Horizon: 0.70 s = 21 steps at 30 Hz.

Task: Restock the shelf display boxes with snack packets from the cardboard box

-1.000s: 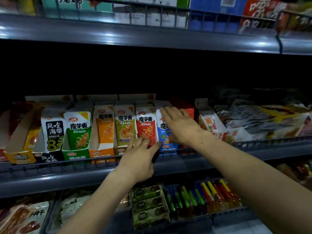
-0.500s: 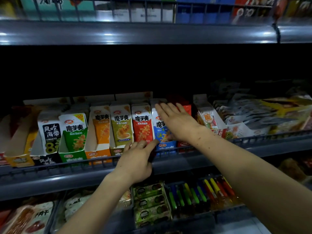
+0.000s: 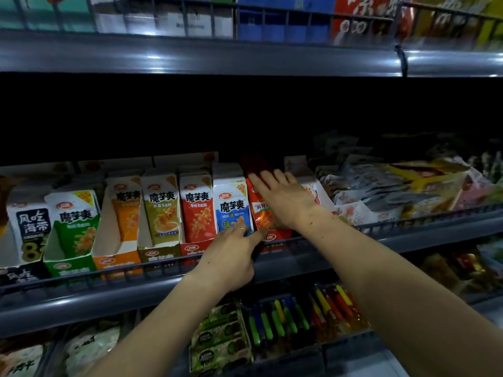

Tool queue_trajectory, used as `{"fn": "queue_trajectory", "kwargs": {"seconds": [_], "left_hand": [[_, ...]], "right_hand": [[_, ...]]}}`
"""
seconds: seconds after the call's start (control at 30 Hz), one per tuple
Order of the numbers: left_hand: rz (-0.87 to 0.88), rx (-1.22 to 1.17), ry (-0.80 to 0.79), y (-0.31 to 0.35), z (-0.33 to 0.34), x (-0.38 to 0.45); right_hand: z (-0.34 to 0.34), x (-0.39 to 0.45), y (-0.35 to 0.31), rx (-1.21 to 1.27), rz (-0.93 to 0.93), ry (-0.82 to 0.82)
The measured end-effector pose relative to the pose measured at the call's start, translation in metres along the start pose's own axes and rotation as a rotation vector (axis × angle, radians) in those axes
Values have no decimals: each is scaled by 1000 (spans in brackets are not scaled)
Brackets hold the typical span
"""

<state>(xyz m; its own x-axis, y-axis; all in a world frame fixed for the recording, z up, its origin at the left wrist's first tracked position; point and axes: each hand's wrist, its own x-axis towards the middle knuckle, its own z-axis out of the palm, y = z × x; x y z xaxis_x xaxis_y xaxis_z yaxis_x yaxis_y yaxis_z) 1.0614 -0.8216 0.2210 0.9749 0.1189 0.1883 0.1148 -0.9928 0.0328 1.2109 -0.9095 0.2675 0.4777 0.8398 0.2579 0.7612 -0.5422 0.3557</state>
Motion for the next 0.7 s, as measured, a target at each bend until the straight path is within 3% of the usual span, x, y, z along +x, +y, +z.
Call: {"fn": "queue_trajectory", "kwargs": {"seconds": [0.27, 0.7], "left_hand": [[-41, -185, -23, -4, 6, 5], [-46, -181, -104, -2, -1, 2]], "right_hand": [[15, 3, -3, -77, 16, 139], [4, -6, 11, 15, 46, 66]]}}
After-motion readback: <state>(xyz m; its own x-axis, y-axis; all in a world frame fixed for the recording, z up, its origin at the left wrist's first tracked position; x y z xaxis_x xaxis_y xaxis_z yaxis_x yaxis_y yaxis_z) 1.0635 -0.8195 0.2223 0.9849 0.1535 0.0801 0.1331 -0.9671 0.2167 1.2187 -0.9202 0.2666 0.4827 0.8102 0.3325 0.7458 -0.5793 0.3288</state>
